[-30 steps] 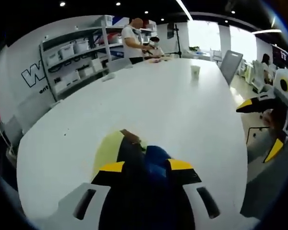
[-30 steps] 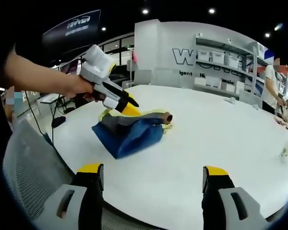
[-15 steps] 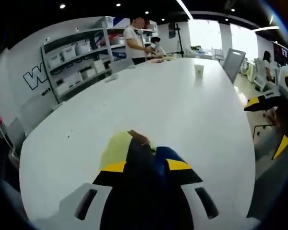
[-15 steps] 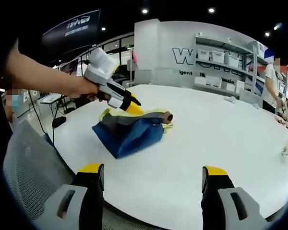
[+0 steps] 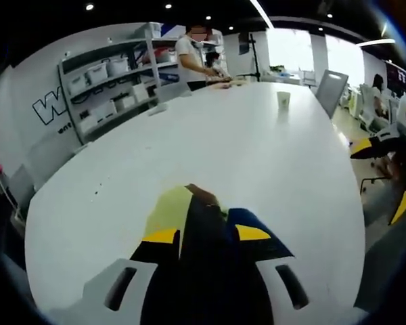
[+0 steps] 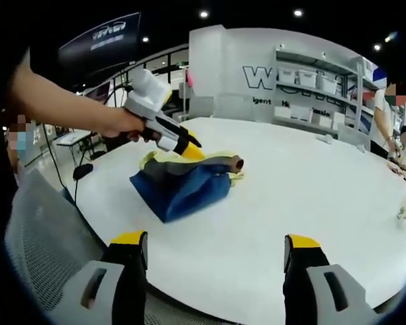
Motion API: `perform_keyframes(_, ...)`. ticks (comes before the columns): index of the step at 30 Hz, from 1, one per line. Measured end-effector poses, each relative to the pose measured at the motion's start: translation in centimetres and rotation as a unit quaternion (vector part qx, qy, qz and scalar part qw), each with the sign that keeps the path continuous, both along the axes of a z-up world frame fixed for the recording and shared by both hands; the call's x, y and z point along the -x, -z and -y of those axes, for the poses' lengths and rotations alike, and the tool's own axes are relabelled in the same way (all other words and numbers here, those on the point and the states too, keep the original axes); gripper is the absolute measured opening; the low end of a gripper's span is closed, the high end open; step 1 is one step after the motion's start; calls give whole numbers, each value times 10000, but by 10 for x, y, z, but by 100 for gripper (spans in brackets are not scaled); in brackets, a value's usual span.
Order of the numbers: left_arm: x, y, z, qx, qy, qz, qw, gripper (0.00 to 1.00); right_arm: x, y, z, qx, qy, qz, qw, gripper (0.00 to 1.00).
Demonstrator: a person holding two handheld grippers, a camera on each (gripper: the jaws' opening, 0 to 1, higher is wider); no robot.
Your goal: Fold the garment on the visible template until the final outline fits inside the template.
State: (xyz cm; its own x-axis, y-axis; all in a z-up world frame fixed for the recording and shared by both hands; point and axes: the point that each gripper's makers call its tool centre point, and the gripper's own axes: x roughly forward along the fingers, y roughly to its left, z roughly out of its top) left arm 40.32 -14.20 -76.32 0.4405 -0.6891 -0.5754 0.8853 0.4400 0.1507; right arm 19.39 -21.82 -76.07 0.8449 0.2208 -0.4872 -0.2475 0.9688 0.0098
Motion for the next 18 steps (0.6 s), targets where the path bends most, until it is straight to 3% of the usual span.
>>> perform_keyframes(18,1,14,26,-121,328,-134,9993,29,1,2,2,19,49,-67,10000,80)
